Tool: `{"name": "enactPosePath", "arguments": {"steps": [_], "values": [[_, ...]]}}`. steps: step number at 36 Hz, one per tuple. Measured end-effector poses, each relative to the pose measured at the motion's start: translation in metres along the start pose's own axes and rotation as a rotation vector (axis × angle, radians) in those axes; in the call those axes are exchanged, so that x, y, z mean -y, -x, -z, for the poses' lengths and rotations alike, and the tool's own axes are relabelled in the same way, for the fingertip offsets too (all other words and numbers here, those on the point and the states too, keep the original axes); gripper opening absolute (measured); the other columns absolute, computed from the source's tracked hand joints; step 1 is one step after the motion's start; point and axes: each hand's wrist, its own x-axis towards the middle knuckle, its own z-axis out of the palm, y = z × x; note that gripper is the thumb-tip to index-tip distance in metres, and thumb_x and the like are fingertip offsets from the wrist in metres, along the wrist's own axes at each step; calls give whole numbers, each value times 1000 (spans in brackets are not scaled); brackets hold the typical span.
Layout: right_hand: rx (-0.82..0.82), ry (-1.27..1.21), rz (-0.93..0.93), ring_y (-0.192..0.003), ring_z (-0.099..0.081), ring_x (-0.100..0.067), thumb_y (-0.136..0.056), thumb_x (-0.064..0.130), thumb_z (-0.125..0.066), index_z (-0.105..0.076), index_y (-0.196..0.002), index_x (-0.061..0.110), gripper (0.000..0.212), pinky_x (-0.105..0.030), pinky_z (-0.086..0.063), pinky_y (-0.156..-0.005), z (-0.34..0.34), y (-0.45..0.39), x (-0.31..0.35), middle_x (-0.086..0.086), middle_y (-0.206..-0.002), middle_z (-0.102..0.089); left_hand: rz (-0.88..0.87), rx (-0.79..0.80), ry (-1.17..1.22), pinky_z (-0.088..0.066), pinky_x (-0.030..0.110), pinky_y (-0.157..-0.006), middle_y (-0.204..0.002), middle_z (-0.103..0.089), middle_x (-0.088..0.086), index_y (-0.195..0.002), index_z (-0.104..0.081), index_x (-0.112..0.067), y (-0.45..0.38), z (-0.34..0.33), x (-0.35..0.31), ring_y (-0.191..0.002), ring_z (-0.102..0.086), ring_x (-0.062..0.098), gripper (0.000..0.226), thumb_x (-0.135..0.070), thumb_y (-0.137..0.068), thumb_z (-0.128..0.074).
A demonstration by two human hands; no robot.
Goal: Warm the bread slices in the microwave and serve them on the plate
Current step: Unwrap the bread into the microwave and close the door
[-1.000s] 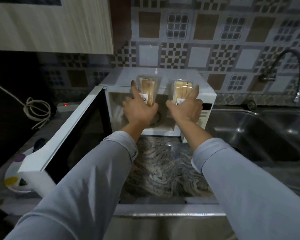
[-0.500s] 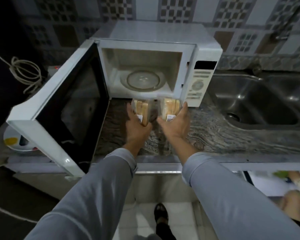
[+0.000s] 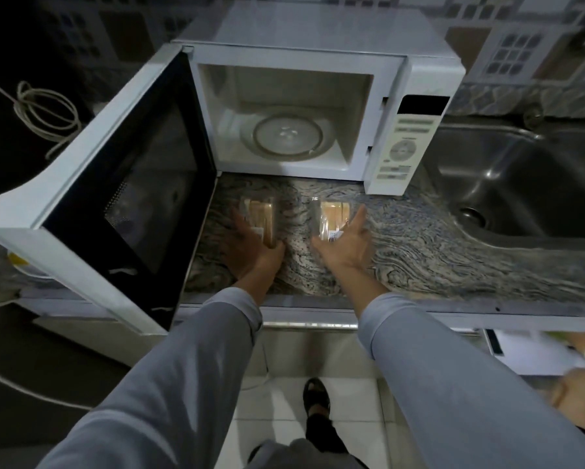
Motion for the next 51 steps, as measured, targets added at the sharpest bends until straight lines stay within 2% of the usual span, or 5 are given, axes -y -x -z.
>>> {"name": "enactPosePath", "arguments": {"steps": [6,10,13,23,51], "values": [[109,12,-21,-129,-40,-40,-66,54,-79,6,-151,22,124,-44,-37,-105,-2,-4,-4,-25,-137,-44,-58,-101,-57,-24,51,-108,-147,-27,20,-151,-4,-23,3,7,-4,-136,-26,38,109,-53,-69,-70],[94,-30,6,-134,-32,-39,-66,51,-80,0,-151,24,120,-45,-35,-108,10,0,-4,-24,-145,-32,-585,-221,34,-31,41,-105,-135,-40,23,-135,-39,-7,7,16,-10,-123,-38,35,65,-18,-76,-62],[-49,2,122,-122,-43,-34,-66,49,-80,-28,-142,18,97,-42,-43,-99,14,8,-13,-17,-134,-39,-806,21,-19,-49,44,-90,-131,-44,21,-126,-50,-5,17,15,-16,-110,-51,35,45,-12,-83,-60],[100,156,360,-104,-52,-25,-77,29,-76,-71,-84,10,20,-26,-39,-85,17,19,-52,-9,-101,-64,-279,508,87,-47,26,-87,-117,-66,12,-111,-64,-1,43,-3,-33,-110,-62,26,33,-26,-91,-56],[135,383,464,-106,-55,-27,-80,-7,-57,-70,-104,7,31,-23,-45,-92,15,8,-28,-8,-109,-66,-89,604,120,-46,29,-101,-120,-62,8,-116,-58,-5,40,-1,-47,-116,-57,23,54,-34,-75,-77]]}}
